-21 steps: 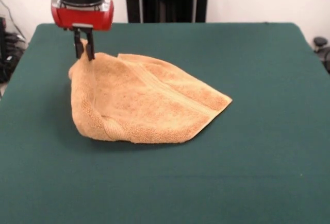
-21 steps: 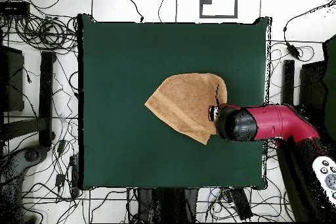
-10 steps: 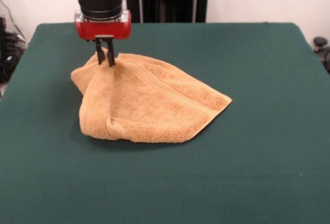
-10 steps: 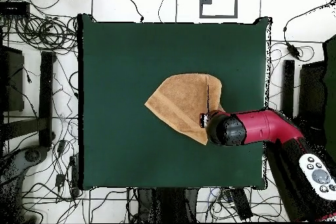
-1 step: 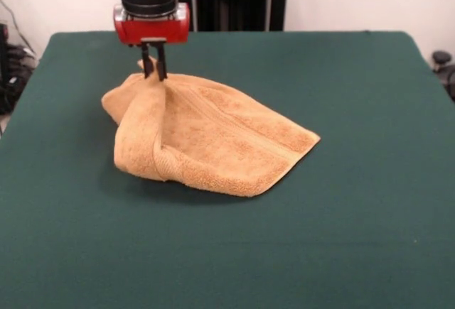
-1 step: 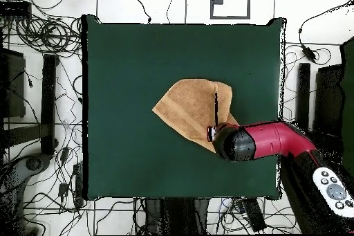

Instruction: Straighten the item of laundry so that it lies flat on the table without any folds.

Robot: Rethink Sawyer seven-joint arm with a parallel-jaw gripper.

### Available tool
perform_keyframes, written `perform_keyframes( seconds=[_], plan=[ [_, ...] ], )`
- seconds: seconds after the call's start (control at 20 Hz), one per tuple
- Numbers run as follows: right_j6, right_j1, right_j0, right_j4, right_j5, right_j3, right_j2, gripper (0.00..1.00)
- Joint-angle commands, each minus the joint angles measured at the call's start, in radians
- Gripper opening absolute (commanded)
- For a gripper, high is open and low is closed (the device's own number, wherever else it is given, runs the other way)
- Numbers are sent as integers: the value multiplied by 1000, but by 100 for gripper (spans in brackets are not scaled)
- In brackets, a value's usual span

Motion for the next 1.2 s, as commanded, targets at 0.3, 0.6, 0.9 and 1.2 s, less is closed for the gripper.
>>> perform_keyframes(
  seconds=[0.3, 0.6, 0.9, 1.2],
  plan=[
    [-166, -56, -65, -30, 28, 145, -1, 0],
    [-201, -75, -109, -43, 42, 150, 12, 0],
    [-229, -72, -131, -55, 55, 134, 27, 0],
    [-192, -61, -124, -73, 27, 141, 25, 0]
  ],
)
